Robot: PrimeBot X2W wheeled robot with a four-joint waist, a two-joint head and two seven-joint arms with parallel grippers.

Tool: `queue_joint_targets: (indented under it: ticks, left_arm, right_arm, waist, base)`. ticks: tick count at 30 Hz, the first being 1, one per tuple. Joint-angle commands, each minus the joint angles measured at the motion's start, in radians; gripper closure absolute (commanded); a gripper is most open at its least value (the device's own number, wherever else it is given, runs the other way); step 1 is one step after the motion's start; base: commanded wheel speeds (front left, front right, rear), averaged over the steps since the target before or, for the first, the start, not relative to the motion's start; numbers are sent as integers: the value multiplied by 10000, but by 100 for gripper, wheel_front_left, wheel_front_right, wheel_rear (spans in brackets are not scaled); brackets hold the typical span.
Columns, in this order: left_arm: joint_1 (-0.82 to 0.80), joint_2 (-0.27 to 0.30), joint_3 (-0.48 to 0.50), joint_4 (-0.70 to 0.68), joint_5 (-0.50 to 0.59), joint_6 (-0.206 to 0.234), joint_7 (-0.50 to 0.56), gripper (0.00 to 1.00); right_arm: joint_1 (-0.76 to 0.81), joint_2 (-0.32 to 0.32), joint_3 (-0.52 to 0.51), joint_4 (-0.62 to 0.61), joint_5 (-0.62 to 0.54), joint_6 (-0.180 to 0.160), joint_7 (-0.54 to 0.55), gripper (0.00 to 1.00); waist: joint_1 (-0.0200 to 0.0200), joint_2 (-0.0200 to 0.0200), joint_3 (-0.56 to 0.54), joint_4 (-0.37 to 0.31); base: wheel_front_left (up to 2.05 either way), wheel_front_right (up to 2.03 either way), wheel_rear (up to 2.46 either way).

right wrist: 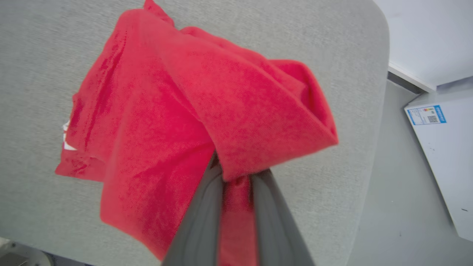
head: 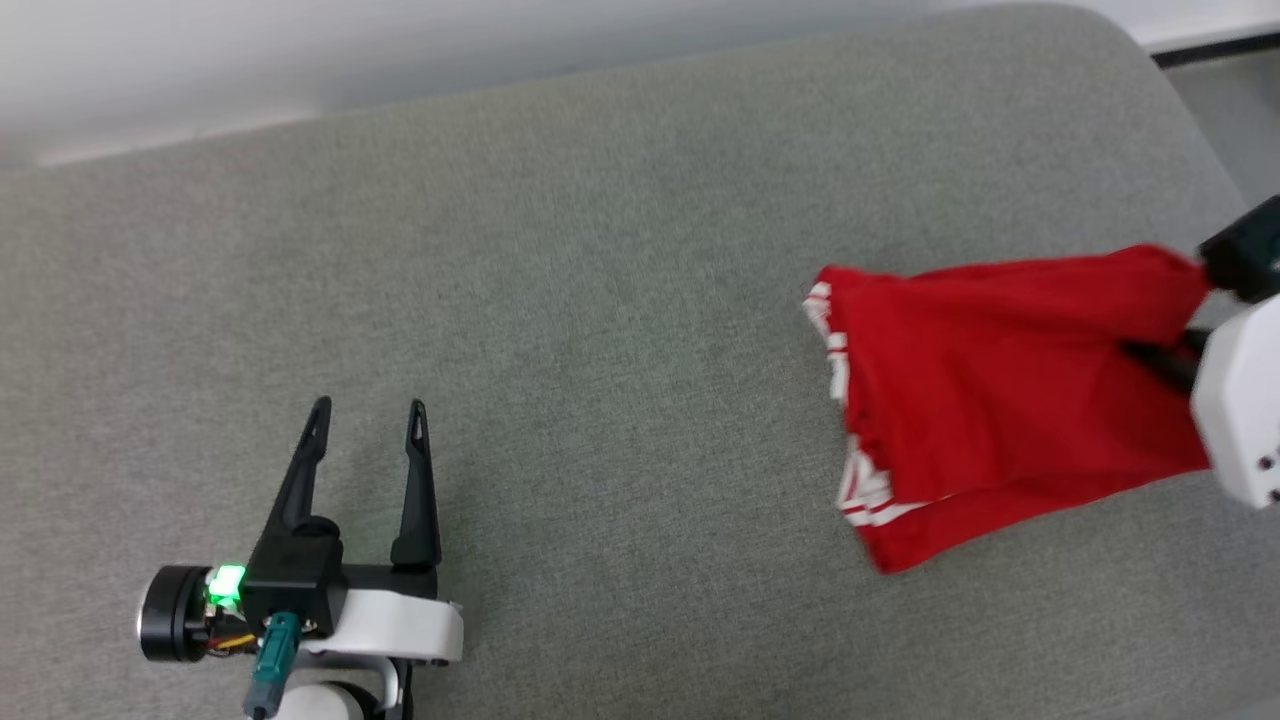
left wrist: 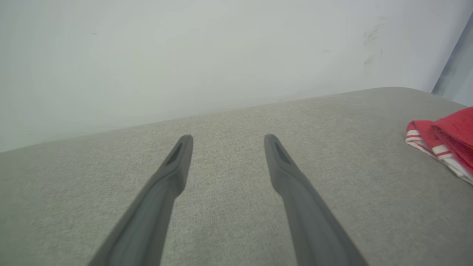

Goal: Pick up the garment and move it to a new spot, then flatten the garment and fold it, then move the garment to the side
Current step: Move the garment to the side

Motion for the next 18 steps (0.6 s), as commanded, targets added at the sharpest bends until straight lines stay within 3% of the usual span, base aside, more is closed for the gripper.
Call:
queue_joint_targets:
  ticks: [1,8,18]
  left_arm:
    - [-197,73,16,-65,65,-32,-26,0]
    - [-653,338,14,-616,152,-75,-26,0]
    - [-1221,566,-5,-1158,183,-26,-26,0]
  right_arm:
    - [-292,-195,-124,185,-274,-7,-114,100]
    - [-839,-538,-1142,1980,-850,-7,-456,100]
    - [-1831,22,-3082,4222,-2000,-10,-553,100]
  waist:
    - [0,0,517,-101]
    - [0,0,1683,83]
    - [0,0,2956,201]
  base:
    - [0,0,0]
    - [0,0,0]
    - [0,0,0]
